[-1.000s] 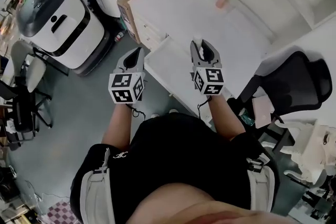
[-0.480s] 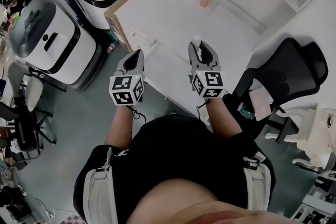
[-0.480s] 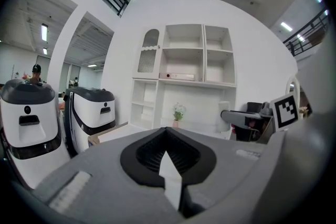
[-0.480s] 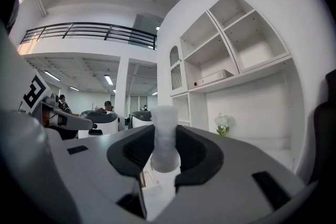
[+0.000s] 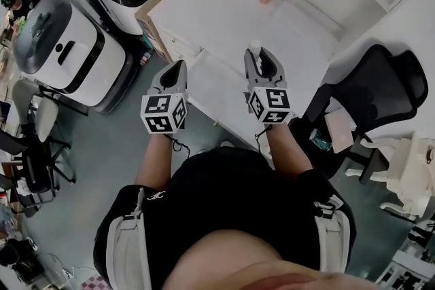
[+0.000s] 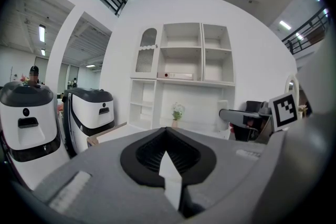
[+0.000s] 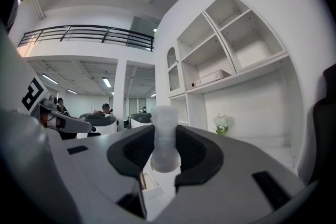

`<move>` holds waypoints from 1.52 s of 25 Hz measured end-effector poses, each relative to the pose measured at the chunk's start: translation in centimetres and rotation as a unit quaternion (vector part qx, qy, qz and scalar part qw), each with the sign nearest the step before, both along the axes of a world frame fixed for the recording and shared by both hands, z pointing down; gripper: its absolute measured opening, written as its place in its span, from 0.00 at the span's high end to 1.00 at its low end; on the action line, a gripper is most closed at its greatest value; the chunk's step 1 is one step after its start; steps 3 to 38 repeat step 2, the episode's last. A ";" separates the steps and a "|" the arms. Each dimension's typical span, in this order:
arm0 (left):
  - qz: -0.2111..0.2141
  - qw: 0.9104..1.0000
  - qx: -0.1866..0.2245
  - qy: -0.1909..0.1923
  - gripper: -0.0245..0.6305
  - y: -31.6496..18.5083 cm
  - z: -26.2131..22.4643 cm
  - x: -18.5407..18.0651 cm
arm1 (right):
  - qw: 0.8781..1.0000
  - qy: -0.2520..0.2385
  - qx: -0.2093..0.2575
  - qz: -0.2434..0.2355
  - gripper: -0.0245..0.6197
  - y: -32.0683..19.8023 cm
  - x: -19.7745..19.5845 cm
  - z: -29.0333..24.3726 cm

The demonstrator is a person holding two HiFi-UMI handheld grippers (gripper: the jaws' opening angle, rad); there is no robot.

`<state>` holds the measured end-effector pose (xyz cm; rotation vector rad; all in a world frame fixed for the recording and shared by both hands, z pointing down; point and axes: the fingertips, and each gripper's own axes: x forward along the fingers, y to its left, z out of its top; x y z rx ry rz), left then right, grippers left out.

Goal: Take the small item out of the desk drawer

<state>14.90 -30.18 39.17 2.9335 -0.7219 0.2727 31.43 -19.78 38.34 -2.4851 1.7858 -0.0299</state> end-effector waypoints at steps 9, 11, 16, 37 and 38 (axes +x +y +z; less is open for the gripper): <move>0.001 1.000 0.001 0.000 0.94 0.1 0.1 0.3 | 1.000 -0.001 0.000 0.001 0.77 0.0 0.3 0.2; 0.001 1.000 0.001 0.000 0.94 0.1 0.1 0.3 | 1.000 -0.001 0.000 0.001 0.77 0.0 0.3 0.2; 0.001 1.000 0.001 0.000 0.94 0.1 0.1 0.3 | 1.000 -0.001 0.000 0.001 0.77 0.0 0.3 0.2; 0.001 1.000 0.001 0.000 0.94 0.1 0.1 0.3 | 1.000 -0.001 0.000 0.001 0.77 0.0 0.3 0.2; 0.001 1.000 0.001 0.000 0.94 0.1 0.1 0.3 | 1.000 -0.001 0.000 0.001 0.77 0.0 0.3 0.2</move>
